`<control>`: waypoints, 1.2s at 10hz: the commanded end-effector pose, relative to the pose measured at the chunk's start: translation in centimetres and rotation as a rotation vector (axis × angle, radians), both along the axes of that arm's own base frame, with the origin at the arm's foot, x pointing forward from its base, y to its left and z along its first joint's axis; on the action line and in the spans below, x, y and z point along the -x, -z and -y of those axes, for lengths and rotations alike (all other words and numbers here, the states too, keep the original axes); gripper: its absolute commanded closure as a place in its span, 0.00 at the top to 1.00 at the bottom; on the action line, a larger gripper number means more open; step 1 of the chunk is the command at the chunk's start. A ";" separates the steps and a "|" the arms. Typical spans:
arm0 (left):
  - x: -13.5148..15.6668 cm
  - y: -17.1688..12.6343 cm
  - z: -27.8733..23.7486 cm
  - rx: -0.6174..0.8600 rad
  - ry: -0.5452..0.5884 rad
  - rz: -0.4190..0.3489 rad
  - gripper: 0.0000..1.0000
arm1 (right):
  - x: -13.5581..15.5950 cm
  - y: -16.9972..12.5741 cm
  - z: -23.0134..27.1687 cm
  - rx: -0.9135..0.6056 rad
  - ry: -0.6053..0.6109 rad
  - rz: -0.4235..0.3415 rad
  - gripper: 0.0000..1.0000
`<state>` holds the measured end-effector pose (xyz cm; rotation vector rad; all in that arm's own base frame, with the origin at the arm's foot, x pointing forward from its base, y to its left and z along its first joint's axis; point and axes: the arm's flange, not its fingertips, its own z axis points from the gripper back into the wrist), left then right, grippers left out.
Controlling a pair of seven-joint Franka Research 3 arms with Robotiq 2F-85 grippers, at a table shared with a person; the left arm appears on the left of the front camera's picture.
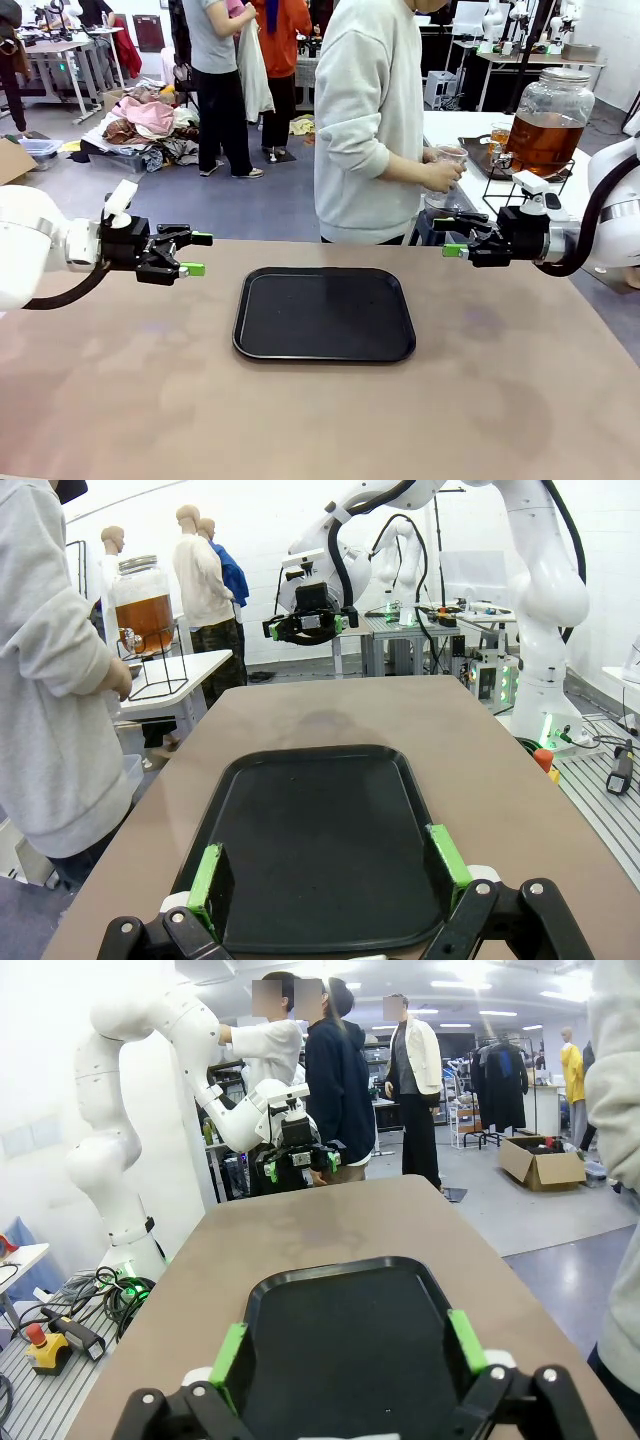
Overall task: Pour the drink into the iced cup.
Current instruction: Open the gripper to release the iced cup you were holding.
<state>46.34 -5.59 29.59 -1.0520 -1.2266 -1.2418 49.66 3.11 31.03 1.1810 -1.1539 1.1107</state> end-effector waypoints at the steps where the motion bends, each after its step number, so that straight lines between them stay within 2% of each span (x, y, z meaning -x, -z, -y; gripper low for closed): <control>1: 0.0 -0.2 0.2 -0.001 -0.010 -0.006 1.00 | 0.0 -0.3 -0.1 0.000 -0.002 -0.009 1.00; 12: 0.0 -0.2 0.2 -0.001 -0.010 -0.006 1.00 | 0.0 -0.3 -0.1 0.000 -0.002 -0.009 1.00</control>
